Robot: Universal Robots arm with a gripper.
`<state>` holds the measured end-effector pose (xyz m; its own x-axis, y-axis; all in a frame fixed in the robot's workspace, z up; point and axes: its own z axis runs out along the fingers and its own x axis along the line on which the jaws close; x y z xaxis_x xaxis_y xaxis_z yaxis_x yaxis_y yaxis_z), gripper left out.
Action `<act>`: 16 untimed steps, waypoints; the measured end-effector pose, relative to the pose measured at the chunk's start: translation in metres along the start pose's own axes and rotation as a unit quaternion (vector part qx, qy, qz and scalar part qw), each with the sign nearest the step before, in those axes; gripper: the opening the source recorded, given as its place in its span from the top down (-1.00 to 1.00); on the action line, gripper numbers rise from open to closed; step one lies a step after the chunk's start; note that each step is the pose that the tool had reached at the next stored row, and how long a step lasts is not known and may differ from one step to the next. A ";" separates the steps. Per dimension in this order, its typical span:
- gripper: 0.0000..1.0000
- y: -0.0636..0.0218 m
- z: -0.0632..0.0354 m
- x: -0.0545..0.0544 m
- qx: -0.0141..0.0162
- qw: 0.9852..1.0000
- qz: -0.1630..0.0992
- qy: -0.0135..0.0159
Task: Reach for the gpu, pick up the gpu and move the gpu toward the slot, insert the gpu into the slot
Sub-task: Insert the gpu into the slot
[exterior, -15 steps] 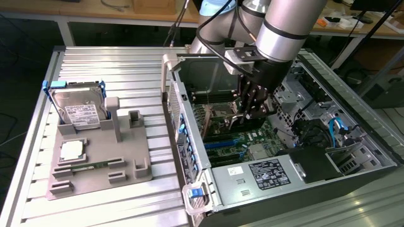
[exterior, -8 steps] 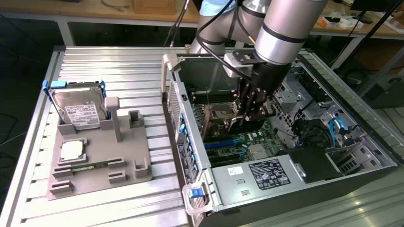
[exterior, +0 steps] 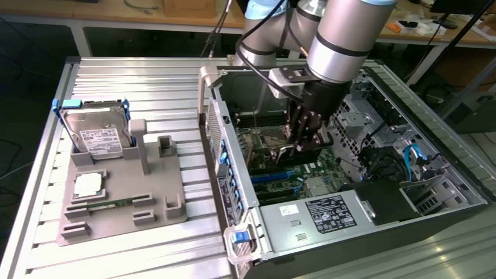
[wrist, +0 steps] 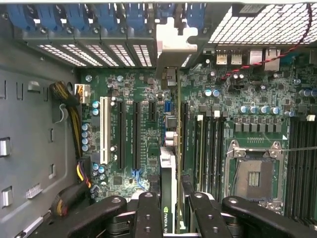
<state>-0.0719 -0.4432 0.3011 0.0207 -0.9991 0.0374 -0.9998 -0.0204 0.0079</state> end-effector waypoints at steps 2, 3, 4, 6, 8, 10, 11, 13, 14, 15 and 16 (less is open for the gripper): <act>0.47 0.0014 0.0009 0.000 0.000 1.000 0.000 0.000; 0.47 0.0016 0.0013 0.001 0.000 1.000 0.000 0.000; 0.47 0.0019 0.0018 0.001 0.000 1.000 0.000 0.000; 0.47 0.0022 0.0032 0.003 0.000 1.000 0.000 0.000; 0.47 0.0024 0.0052 0.004 0.000 1.000 0.000 0.000; 0.47 0.0025 0.0083 0.004 0.000 1.000 0.000 0.000; 0.47 0.0028 0.0102 0.004 0.000 1.000 0.000 0.000; 0.47 0.0045 0.0124 0.004 0.001 1.000 0.000 0.000; 0.47 0.0074 0.0133 0.004 0.001 1.000 0.000 0.000; 0.47 0.0102 0.0143 0.004 0.002 1.000 0.000 0.000; 0.47 0.0107 0.0148 0.004 0.003 1.000 0.000 0.000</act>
<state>-0.0826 -0.4478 0.2865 0.0205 -0.9991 0.0375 -0.9998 -0.0204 0.0027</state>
